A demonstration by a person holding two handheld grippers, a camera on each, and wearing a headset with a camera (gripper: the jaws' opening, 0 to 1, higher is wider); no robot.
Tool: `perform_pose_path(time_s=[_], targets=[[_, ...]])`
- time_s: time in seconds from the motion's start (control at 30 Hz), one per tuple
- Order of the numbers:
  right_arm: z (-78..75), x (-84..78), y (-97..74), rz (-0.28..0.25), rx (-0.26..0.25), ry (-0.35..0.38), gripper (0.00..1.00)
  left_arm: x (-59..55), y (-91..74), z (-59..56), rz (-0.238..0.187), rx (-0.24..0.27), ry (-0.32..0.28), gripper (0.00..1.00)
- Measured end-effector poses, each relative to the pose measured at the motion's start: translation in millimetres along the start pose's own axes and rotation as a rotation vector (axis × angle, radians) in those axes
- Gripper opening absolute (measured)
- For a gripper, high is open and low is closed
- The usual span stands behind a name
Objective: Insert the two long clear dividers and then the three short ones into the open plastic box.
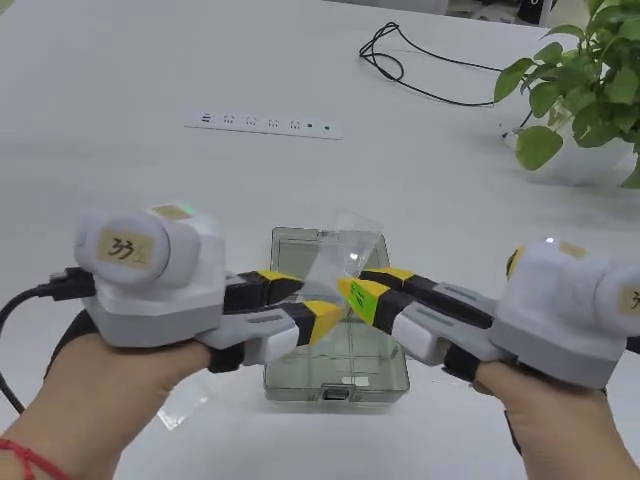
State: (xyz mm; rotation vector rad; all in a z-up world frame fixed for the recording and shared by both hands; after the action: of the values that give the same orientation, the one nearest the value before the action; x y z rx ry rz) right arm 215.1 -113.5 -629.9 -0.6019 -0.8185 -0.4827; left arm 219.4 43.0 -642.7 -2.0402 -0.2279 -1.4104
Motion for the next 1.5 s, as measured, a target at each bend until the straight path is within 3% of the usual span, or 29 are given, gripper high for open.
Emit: perform_pose_path(time_s=[0.27,0.4,0.53,0.6,0.93,1.23,1.5], targets=[[0.5,-1.4,5.3,0.006,-0.018,0.046,0.09,1.7,0.7,-1.5,-0.001,0.003,0.017,0.30],[3.5,-1.9,6.6,-0.013,-0.049,0.115,0.07,2.1,2.0,-1.1,-0.009,0.006,0.002,0.30],[5.5,0.3,7.2,-0.011,-0.058,0.100,0.06,1.8,3.0,-0.8,-0.009,0.014,0.019,0.26],[4.9,0.8,7.5,-0.012,-0.059,0.103,0.06,2.6,2.8,-0.7,-0.021,0.003,-0.009,0.27],[4.2,4.5,9.3,-0.001,-0.054,0.102,0.06,1.3,2.8,-3.8,-0.017,-0.017,0.010,0.33],[2.1,9.5,6.7,0.017,-0.060,0.112,0.07,-6.5,-4.2,0.5,-0.004,-0.044,0.074,0.33],[-15.2,16.5,2.6,0.059,-0.112,0.136,0.07,-18.4,-14.2,5.5,0.011,-0.075,0.157,0.50]])
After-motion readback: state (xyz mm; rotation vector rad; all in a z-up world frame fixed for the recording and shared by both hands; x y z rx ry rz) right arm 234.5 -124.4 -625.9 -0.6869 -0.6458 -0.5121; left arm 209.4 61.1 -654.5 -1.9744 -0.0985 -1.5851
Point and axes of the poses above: the centre of the closed fingertips' face, and the gripper's own axes: y roughly forward along the fingers, z roughly to its left, x roughly out of its top, the point moved 9 cm from there along -y, roughly backward along the fingers, and after that the axes turned 10 degrees about y, right-handed, at the moved point
